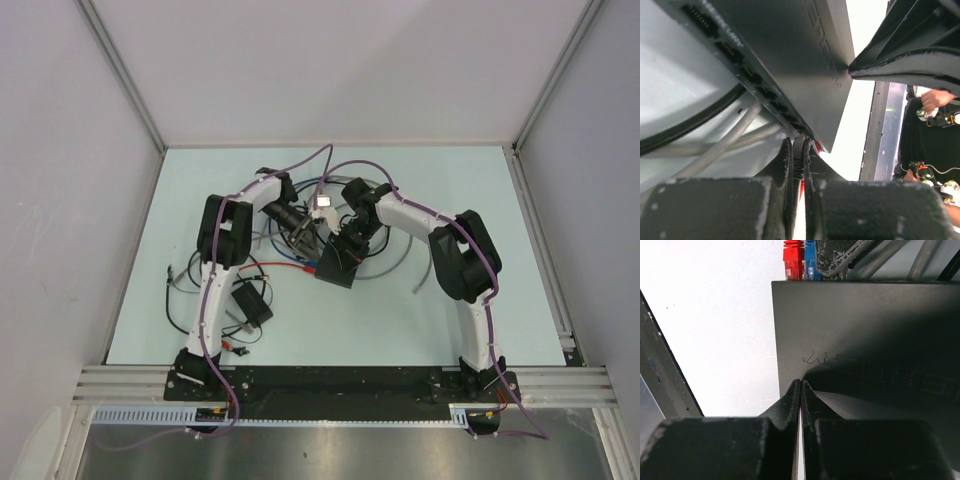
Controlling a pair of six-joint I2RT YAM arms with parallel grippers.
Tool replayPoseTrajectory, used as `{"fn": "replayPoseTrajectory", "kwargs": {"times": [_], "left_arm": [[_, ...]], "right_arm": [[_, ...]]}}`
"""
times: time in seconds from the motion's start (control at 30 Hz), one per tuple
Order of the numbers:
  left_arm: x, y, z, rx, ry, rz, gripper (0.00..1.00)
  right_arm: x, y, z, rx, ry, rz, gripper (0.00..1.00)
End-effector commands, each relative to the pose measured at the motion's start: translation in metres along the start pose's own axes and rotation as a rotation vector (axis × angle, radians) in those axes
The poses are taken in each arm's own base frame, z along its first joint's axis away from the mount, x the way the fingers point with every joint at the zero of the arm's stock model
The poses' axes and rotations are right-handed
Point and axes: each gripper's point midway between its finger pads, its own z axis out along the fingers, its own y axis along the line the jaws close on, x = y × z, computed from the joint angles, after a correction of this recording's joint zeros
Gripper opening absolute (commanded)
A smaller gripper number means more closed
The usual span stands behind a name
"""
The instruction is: Pull the plug from the switch port
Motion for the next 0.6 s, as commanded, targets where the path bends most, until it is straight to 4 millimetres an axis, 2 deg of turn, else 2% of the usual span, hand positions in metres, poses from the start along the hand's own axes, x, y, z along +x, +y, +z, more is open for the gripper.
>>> {"fn": "replayPoseTrajectory", "kwargs": {"times": [0.0, 0.17, 0.23, 0.3, 0.47, 0.57], "left_arm": [[-0.009, -0.007, -0.005, 0.016, -0.026, 0.029, 0.00], [0.023, -0.011, 0.003, 0.027, 0.040, 0.000, 0.00], [0.028, -0.007, 0.001, 0.010, 0.057, -0.019, 0.00], [0.027, -0.005, -0.002, 0.006, 0.042, -0.025, 0.00], [0.011, 0.005, -0.017, -0.026, -0.029, -0.009, 0.00], [0.008, 0.009, -0.018, -0.047, -0.028, -0.007, 0.00]], "right_arm": [[0.027, -0.027, 0.019, 0.079, 0.099, -0.005, 0.03], [0.026, -0.028, 0.018, 0.083, 0.095, -0.004, 0.03], [0.026, -0.029, 0.019, 0.082, 0.094, -0.002, 0.03], [0.026, -0.029, 0.019, 0.080, 0.095, -0.001, 0.03], [0.026, -0.029, 0.020, 0.078, 0.096, 0.002, 0.04], [0.026, -0.029, 0.019, 0.080, 0.095, 0.003, 0.04]]}}
